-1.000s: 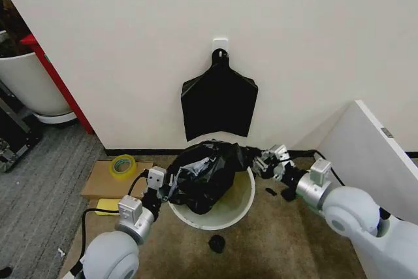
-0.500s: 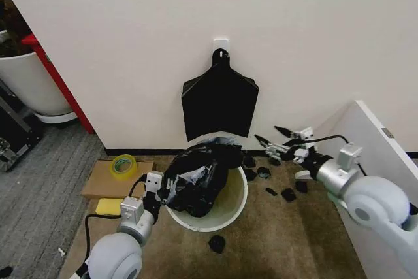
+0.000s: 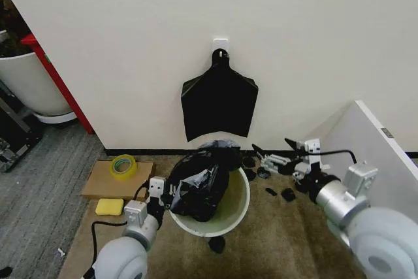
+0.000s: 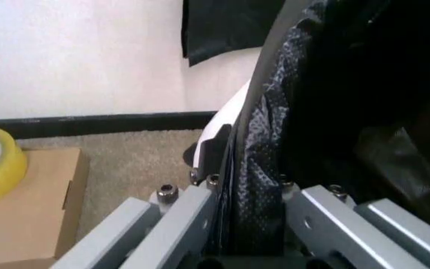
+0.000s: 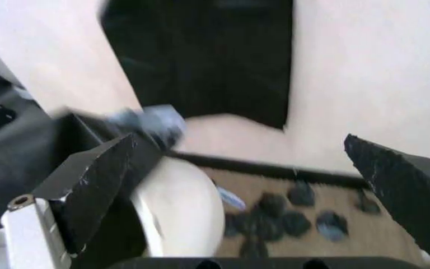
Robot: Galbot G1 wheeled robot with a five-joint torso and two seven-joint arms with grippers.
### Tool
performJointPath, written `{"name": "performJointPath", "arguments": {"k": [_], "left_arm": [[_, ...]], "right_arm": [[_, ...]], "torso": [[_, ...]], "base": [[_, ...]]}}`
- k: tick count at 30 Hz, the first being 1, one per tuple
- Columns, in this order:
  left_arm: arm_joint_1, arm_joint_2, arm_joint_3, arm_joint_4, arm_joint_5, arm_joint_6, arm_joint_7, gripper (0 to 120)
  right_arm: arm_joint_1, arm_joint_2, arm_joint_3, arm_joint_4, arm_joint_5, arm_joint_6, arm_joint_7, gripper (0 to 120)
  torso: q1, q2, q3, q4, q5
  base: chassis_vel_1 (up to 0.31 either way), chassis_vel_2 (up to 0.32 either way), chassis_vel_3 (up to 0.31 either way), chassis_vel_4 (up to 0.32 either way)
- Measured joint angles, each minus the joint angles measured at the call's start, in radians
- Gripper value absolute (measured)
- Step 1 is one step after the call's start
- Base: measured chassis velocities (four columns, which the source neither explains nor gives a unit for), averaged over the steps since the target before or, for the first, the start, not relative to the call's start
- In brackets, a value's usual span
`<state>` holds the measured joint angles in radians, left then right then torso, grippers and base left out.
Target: Place the garbage bag over the trash bin.
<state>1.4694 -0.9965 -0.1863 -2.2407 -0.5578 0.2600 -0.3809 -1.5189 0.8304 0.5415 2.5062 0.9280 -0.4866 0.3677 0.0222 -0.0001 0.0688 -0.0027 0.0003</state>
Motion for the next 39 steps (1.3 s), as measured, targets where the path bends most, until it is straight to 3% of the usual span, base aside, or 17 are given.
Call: {"name": "performJointPath", "arguments": {"k": [14, 20, 26, 29, 36, 39], "left_arm": [[-0.053, -0.006, 0.043, 0.037, 0.106, -0.023, 0.003, 0], [-0.055, 0.005, 0.046, 0.039, 0.167, -0.036, 0.020, 0], [-0.061, 0.003, 0.050, 0.069, 0.249, -0.056, 0.021, 0], [-0.071, 0.000, 0.054, 0.093, 0.303, -0.072, 0.021, 0], [-0.096, -0.021, 0.074, 0.130, 0.351, -0.082, 0.025, 0], [-0.093, -0.023, 0.076, 0.130, 0.366, -0.083, 0.032, 0]], "right_arm": [[-0.016, 0.101, -0.096, -0.003, -0.016, -0.057, 0.008, 100], [0.025, 0.093, -0.116, -0.004, 0.145, -0.071, 0.013, 100], [0.108, 0.058, -0.061, -0.005, 0.420, -0.035, 0.074, 100], [0.118, 0.054, -0.061, -0.005, 0.471, -0.029, 0.078, 100], [0.110, 0.081, -0.128, -0.006, 0.417, -0.072, 0.084, 98], [0.111, 0.102, -0.171, -0.006, 0.392, -0.089, 0.084, 87]], "torso": [[0.000, 0.000, 0.000, 0.0001, -0.0001], [0.000, 0.000, 0.000, 0.0001, -0.0002], [0.000, 0.000, 0.000, 0.0003, -0.0002], [0.000, 0.000, 0.000, 0.0003, -0.0001], [0.000, 0.000, 0.000, 0.0000, -0.0001], [0.000, 0.000, 0.000, 0.0000, -0.0002]], "base": [[0.000, 0.000, 0.000, 0.000], [0.000, 0.000, 0.000, 0.000], [0.000, 0.000, 0.000, 0.000], [0.000, 0.000, 0.000, 0.000], [0.000, 0.000, 0.000, 0.000], [0.000, 0.000, 0.000, 0.000]]}}
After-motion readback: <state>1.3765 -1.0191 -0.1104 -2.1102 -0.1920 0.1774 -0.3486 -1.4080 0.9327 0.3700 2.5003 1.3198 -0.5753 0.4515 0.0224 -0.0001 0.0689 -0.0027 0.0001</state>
